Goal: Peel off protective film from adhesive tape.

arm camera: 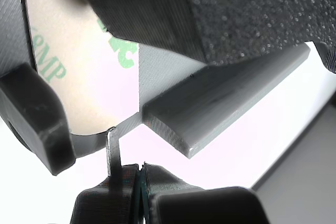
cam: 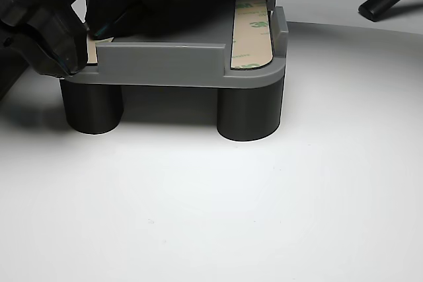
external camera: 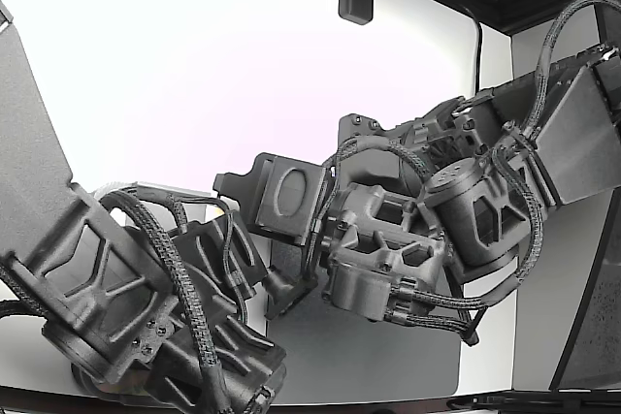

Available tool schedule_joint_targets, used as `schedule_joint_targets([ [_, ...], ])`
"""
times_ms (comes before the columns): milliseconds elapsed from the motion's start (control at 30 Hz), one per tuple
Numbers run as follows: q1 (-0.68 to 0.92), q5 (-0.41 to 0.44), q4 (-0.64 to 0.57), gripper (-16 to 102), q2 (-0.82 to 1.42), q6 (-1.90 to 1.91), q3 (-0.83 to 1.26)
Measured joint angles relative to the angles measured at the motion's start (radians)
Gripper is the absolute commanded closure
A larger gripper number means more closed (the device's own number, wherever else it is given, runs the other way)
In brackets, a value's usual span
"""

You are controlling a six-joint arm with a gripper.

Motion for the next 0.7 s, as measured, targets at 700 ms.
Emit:
schedule_joint_targets([
  [700,0.0,0.006,0.002,97,-0.008,0.003,0.0],
])
